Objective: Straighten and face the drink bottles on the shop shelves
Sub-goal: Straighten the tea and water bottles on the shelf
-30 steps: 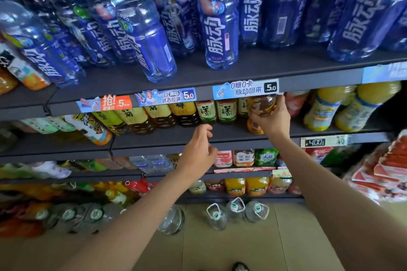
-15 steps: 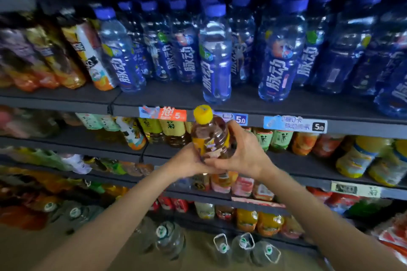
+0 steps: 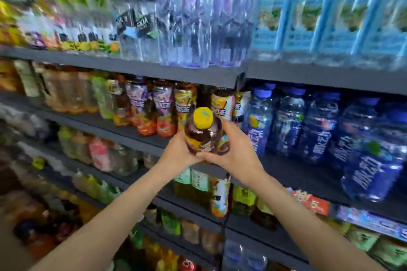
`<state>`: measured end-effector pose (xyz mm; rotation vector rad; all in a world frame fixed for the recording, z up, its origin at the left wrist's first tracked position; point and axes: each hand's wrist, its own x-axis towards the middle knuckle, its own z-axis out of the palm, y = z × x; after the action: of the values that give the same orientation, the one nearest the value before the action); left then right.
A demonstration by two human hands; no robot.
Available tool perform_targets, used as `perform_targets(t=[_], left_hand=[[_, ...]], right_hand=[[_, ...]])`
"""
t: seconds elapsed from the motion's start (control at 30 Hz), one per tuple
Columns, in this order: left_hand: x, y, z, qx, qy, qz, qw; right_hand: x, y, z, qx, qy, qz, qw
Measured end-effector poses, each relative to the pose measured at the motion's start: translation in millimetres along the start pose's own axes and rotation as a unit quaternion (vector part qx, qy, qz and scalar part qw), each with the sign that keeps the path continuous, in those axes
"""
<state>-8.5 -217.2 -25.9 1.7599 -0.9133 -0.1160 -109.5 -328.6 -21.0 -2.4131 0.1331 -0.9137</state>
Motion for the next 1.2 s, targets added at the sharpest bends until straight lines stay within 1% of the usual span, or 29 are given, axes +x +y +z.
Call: perform_targets(t=[0.07, 0.17, 0.2, 0.27, 0.33, 0.4, 0.43, 0.5, 0.57, 0.67, 0.77, 0.83, 0.9, 0.93, 1.07, 1.17, 1.2], left_hand=[[21, -29, -24, 0.074, -0.007, -0.025, 0.997], [46, -52, -47, 0.089, 0.001, -0.04, 0.995], [54, -59, -49, 0.102, 0.005, -0.028, 0.994], [64, -63, -49, 0.103, -0.018, -0.015, 0.994], [81, -70, -47, 0.078, -0.047, 0.0, 0.996], [96, -69, -46, 0.084, -0.09, 0.003, 0.992], [102, -67, -45, 0.104, -0.109, -0.001, 0.989], [110, -67, -43, 0.153, -0.124, -0.002, 0.98], [114, -67, -40, 0.191, -0.123, 0.013, 0.974], [119, -70, -36, 0.213, -0.136, 0.031, 0.967], [122, -69, -33, 0.284, -0.159, 0.014, 0.945], [120, -71, -30, 0.293, -0.153, 0.007, 0.944], [116, -70, -25, 0.302, -0.13, 0.009, 0.944], [114, -68, -23, 0.314, -0.117, 0.012, 0.942], [110, -66, -17, 0.344, -0.083, 0.026, 0.935], [109, -69, -12, 0.349, -0.071, 0.023, 0.934], [109, -70, -11, 0.346, -0.068, 0.018, 0.935]], right_hand=[[22, -13, 29, -0.018, 0.012, 0.02, 1.0], [44, -25, 62, -0.086, 0.047, 0.071, 0.993], [48, -27, 70, -0.108, 0.052, 0.087, 0.989], [57, -25, 82, -0.138, 0.056, 0.126, 0.981], [66, -21, 84, -0.171, 0.07, 0.162, 0.969], [76, -18, 83, -0.234, 0.077, 0.191, 0.95], [80, -16, 82, -0.266, 0.072, 0.203, 0.94], [85, -13, 81, -0.3, 0.053, 0.22, 0.927], [86, -9, 83, -0.313, 0.038, 0.228, 0.921], [90, -4, 85, -0.334, 0.025, 0.243, 0.91], [98, -4, 82, -0.341, 0.012, 0.256, 0.904], [102, -2, 80, -0.349, -0.013, 0.268, 0.898], [101, 3, 81, -0.359, -0.056, 0.278, 0.889], [99, 7, 83, -0.357, -0.065, 0.279, 0.889], [87, 21, 95, -0.353, -0.066, 0.262, 0.896], [78, 24, 97, -0.334, -0.075, 0.239, 0.909], [74, 23, 95, -0.324, -0.065, 0.231, 0.915]])
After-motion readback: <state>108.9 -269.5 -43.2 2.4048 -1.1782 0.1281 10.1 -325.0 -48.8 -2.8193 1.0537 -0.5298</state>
